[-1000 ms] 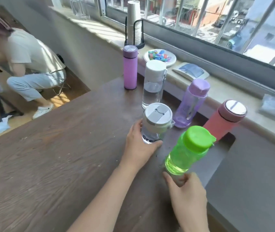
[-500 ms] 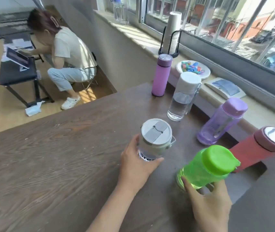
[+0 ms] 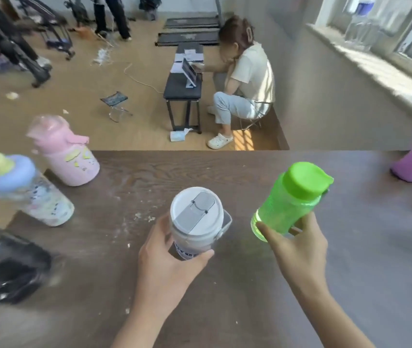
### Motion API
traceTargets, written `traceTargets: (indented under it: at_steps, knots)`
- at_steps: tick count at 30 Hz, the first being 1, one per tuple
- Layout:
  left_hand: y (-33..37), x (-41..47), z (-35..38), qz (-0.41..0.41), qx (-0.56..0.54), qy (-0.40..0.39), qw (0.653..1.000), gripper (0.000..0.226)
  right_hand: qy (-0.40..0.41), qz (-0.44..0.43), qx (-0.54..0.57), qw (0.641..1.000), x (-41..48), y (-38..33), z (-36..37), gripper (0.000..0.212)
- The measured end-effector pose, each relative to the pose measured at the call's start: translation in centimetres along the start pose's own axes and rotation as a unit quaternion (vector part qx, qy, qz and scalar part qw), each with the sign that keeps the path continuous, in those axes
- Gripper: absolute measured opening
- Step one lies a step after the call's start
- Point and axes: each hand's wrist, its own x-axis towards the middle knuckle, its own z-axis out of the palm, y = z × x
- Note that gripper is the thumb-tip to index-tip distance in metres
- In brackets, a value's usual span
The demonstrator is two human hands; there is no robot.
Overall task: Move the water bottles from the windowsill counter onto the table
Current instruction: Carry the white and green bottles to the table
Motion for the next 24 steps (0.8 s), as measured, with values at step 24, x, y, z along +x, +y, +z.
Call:
traceTargets:
  at_steps: [24]
  knots:
    - [-10.0,-11.3,-17.3,-0.093,-0.058,0.42,0.901,0.085,-0.25,-0.168,-0.1,0.948,2.9,-10.9,33.6,0.07]
